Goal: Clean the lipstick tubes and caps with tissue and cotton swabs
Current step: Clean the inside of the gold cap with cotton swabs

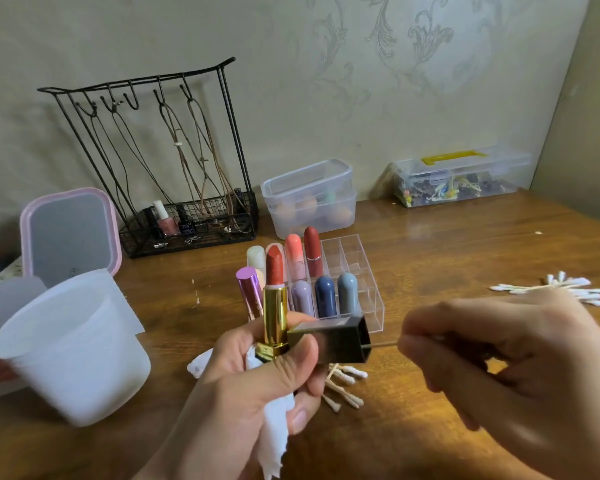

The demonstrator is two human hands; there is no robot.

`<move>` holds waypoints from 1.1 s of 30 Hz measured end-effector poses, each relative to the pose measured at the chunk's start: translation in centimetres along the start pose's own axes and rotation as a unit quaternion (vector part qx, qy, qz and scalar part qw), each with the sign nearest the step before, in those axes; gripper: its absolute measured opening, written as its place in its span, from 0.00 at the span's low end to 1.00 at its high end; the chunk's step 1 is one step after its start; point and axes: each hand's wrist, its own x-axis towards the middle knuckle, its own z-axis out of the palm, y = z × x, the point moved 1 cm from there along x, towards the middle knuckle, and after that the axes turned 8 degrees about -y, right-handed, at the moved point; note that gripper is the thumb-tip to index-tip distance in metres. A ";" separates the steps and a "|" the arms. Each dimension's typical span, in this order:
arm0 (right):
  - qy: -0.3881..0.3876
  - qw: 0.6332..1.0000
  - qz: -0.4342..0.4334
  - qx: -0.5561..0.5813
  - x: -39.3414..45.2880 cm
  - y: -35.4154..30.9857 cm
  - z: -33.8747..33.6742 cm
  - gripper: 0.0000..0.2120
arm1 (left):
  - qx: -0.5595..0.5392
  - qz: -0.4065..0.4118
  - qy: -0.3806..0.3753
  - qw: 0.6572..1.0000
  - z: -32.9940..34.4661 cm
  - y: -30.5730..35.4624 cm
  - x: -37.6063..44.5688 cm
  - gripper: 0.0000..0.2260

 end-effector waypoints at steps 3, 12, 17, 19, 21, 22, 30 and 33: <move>0.007 1.000 -0.004 0.000 -0.1 0.0 -0.7 0.04 | -0.054 -0.017 -0.022 0.998 -0.5 -0.2 0.0 0.27; 0.017 0.997 -0.023 -0.077 -0.3 0.2 -0.4 0.05 | -0.036 -0.034 -0.015 0.999 -0.3 0.0 0.2 0.21; 0.059 0.987 -0.027 -0.149 -0.4 0.3 -0.2 0.04 | -0.049 -0.059 0.009 0.997 -0.3 0.1 -0.1 0.29; 0.036 0.990 -0.030 -0.133 -0.5 0.4 0.1 0.04 | -0.044 -0.061 0.005 0.997 -0.4 0.2 -0.1 0.28; 0.005 0.996 -0.032 -0.088 -0.6 0.5 0.0 0.06 | -0.031 -0.055 -0.001 0.998 -0.5 0.3 0.1 0.22; 0.000 0.997 -0.031 -0.072 -0.6 0.5 -0.1 0.05 | -0.029 -0.054 0.001 0.998 -0.5 0.3 0.1 0.19; -0.005 0.997 -0.028 -0.071 -0.5 0.7 -0.4 0.06 | -0.003 -0.040 -0.007 0.999 -0.6 0.6 0.2 0.17; 0.008 0.996 -0.016 -0.084 -0.3 0.7 -0.6 0.06 | 0.005 -0.043 -0.004 0.999 -0.6 0.7 0.1 0.12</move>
